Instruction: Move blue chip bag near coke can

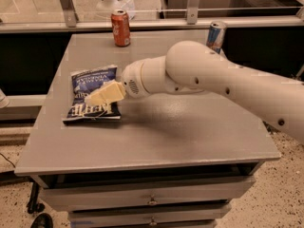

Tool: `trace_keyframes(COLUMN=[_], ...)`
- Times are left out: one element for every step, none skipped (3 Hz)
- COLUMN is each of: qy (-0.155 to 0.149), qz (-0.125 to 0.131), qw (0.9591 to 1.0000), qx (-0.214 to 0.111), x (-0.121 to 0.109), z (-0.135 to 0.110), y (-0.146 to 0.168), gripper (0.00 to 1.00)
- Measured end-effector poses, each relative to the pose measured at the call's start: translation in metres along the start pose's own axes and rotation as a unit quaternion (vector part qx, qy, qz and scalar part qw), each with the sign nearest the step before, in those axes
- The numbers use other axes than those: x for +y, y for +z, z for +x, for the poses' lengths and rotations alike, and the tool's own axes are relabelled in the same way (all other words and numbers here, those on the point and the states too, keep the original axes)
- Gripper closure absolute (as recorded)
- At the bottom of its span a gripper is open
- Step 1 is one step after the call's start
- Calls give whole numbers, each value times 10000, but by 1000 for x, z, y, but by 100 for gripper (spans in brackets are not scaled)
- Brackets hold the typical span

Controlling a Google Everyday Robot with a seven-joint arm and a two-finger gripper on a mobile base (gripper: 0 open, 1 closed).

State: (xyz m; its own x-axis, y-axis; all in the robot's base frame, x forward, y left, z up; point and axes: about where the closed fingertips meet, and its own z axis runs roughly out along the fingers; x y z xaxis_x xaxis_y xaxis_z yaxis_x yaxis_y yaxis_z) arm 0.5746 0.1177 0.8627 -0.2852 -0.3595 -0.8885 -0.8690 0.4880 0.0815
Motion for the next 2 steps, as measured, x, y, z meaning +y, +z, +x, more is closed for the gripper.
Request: trace_keyframes(qy=[68,202], qz=[-79,-157], qw=[9999,9996], qx=[45,101], x=[9,17], z=[6,12], y=[8,14], gripper=[18,42])
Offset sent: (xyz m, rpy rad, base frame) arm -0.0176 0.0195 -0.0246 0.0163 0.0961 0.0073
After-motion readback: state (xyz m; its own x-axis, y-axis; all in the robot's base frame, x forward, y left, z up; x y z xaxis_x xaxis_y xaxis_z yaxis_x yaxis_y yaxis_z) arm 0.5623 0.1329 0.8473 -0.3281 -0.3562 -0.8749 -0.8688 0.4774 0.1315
